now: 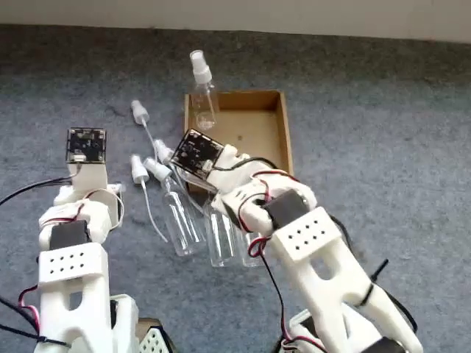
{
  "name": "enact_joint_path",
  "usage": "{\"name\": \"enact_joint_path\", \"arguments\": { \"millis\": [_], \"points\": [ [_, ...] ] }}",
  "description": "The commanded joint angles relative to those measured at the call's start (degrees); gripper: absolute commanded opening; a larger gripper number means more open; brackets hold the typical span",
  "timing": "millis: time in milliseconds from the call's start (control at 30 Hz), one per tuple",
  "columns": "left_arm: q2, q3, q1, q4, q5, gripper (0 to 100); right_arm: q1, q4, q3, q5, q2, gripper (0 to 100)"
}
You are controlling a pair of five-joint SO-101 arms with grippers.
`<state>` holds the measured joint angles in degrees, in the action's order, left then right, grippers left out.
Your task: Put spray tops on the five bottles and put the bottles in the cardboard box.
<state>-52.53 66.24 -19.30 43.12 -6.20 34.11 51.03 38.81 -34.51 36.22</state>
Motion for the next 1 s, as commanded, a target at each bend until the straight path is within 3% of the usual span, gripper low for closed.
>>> {"name": "enact_joint_path", "arguments": {
  "millis": [0,167,300,367,567,867,967],
  "points": [
    [-0.75,-9.01,-3.30,2.20,0.79,15,-5.49,8.31,-0.31,1.58,10.86,0.5],
    [7.96,-22.55,-4.88,10.02,0.79,15,-21.67,14.99,-0.04,1.41,17.27,0.5],
    [23.78,-36.44,-4.97,13.45,0.97,15,-37.93,15.16,1.10,-1.58,14.20,0.5],
    [32.22,-44.26,-4.53,15.12,2.46,15,-41.63,14.29,1.89,-3.08,10.77,0.5],
    [56.66,-70.46,-0.13,21.19,4.66,15,-47.78,6.29,4.88,-3.08,-2.07,0.9],
    [92.18,-113.45,3.47,29.45,10.46,19,-48.31,3.12,4.44,-2.90,-22.11,1.1],
    [102.20,-127.34,3.65,30.95,11.08,20,-48.31,1.89,4.35,0.53,-26.51,3.8]
  ]
}}
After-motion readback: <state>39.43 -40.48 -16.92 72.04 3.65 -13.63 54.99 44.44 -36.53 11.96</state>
